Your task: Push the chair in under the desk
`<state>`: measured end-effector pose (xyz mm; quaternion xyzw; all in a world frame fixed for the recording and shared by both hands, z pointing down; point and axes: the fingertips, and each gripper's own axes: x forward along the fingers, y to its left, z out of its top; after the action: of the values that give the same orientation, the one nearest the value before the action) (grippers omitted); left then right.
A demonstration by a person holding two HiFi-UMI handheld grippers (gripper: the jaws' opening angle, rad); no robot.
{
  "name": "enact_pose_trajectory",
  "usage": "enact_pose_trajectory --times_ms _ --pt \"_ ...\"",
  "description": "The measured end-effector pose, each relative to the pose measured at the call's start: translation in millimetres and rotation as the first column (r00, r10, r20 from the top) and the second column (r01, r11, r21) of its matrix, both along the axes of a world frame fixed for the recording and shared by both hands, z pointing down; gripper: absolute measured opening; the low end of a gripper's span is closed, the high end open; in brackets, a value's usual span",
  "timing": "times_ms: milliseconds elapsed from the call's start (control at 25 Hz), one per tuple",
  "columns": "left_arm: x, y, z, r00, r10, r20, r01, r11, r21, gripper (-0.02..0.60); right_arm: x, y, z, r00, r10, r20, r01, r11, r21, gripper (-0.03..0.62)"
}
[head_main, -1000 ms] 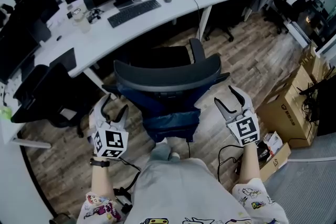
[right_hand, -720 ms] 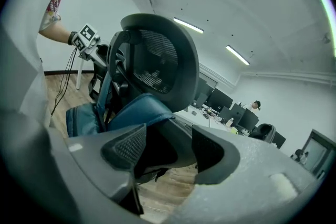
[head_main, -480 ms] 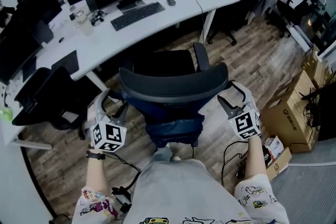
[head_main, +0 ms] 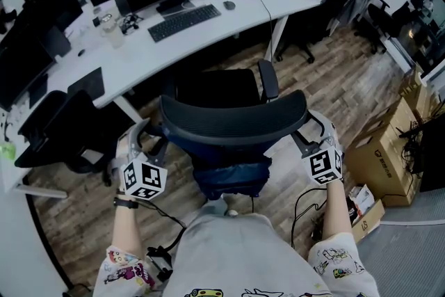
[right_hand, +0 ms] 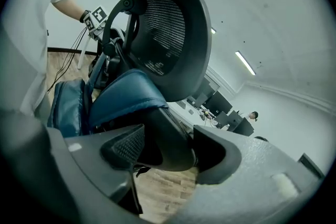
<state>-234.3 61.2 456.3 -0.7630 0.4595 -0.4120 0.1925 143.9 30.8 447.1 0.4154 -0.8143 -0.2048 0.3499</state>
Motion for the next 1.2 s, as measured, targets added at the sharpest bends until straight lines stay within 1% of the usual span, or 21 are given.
enact_pose_trajectory --times_ms 160,360,560,880,1200 --pt "-4 -2 -1 1.000 0.005 0.026 -0.005 1.000 0.000 0.278 -2 -3 -3 1.000 0.026 0.005 -0.026 1.000 0.017 0.285" --pt "-7 -8 -1 0.999 0.015 0.035 -0.015 1.000 -0.008 0.276 -6 -10 -4 1.000 0.029 -0.005 -0.029 0.999 0.017 0.287" --pt "-10 -16 -1 0.999 0.023 0.043 -0.023 1.000 0.012 0.273 -7 -16 -4 0.999 0.039 0.000 -0.039 0.999 0.030 0.287" --pt "-7 -45 -1 0.997 0.047 0.061 -0.048 0.999 0.007 0.268 -3 -34 -4 0.997 0.079 -0.003 -0.078 0.997 0.026 0.287" --pt "-6 -72 -3 0.994 0.076 0.075 -0.077 0.997 0.011 0.259 -1 -57 -6 0.996 0.094 0.004 -0.094 0.995 0.027 0.287"
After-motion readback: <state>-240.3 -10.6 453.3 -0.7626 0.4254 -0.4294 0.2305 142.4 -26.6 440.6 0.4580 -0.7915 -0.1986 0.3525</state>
